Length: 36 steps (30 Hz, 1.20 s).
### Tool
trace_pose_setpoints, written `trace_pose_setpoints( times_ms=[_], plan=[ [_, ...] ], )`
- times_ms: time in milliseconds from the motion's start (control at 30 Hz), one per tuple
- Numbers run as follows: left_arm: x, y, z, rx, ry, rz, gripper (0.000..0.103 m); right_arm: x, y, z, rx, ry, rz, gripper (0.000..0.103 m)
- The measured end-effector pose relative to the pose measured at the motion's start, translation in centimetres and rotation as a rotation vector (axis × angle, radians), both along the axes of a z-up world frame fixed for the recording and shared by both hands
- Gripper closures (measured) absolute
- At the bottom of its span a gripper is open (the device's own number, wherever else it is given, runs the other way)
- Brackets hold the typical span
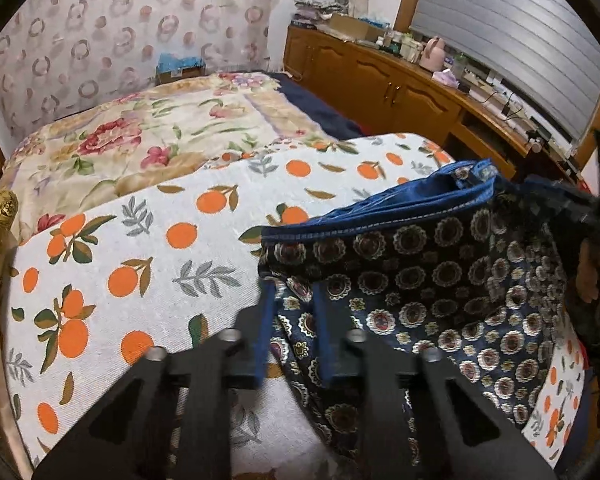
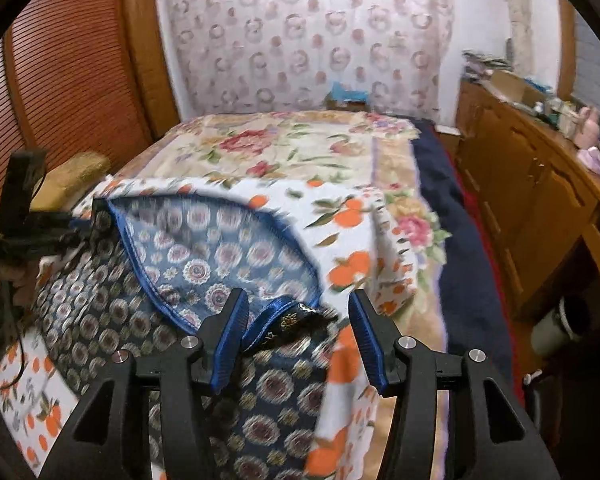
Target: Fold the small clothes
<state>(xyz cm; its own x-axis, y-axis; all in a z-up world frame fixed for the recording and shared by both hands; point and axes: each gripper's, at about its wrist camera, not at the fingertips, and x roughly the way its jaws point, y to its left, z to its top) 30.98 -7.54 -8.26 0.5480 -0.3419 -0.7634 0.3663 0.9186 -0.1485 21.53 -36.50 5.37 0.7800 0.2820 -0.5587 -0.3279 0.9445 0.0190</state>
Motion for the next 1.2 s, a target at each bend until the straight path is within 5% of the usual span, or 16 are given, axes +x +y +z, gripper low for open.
trace_pose_setpoints(
  times_ms=[267, 533, 600, 633, 667, 767, 867, 900, 967, 1067, 1200],
  plan=[
    [-0.5, 0.3, 0.0, 0.020, -0.022, 0.020, 0.099, -2.3, -1.3, 1.9, -0.005, -0.048, 0.004, 0.049],
    [-1.0, 1.1, 0.5, 0.016, -0.040, 0.046, 0.099, 0.0, -0.3, -1.2, 0.008, 0.101, 0.031, 0.049],
    [-1.2, 1.6, 0.9, 0.007, -0.042, 0.069, 0.099, 1.2, 0.1, -1.4, 0.024, 0.114, 0.027, 0.055],
    [-1.4, 1.8, 1.1, 0.001, -0.041, 0.072, 0.098, 1.6, 0.4, -1.5, 0.013, 0.108, 0.027, 0.068],
    [-1.6, 2.0, 1.3, -0.007, -0.036, 0.072, 0.090, 1.8, 0.6, -1.3, -0.004, 0.092, 0.011, 0.081],
    [-2.3, 2.6, 1.7, -0.045, -0.034, 0.069, 0.057, 1.9, 0.2, -0.9, -0.006, 0.064, -0.046, 0.090],
    [-2.7, 2.5, 1.3, -0.065, -0.003, 0.047, 0.052, 1.5, -0.1, -0.6, 0.014, 0.051, -0.053, 0.090],
    [-2.9, 2.3, 1.1, -0.065, 0.008, 0.042, 0.052, 1.3, 0.0, -0.7, 0.016, 0.051, -0.054, 0.088],
    [-3.1, 1.9, 0.4, -0.062, 0.030, 0.030, 0.052, 0.5, -0.1, -0.8, 0.019, 0.052, -0.054, 0.064],
    [-3.3, 1.8, -0.2, -0.066, 0.035, 0.030, 0.052, -0.7, 0.5, -1.7, 0.024, 0.068, -0.036, 0.046],
    [-3.5, 1.7, -0.2, -0.077, 0.042, 0.025, 0.052, -1.1, 0.9, -2.8, 0.013, 0.121, -0.012, 0.041]
  ],
)
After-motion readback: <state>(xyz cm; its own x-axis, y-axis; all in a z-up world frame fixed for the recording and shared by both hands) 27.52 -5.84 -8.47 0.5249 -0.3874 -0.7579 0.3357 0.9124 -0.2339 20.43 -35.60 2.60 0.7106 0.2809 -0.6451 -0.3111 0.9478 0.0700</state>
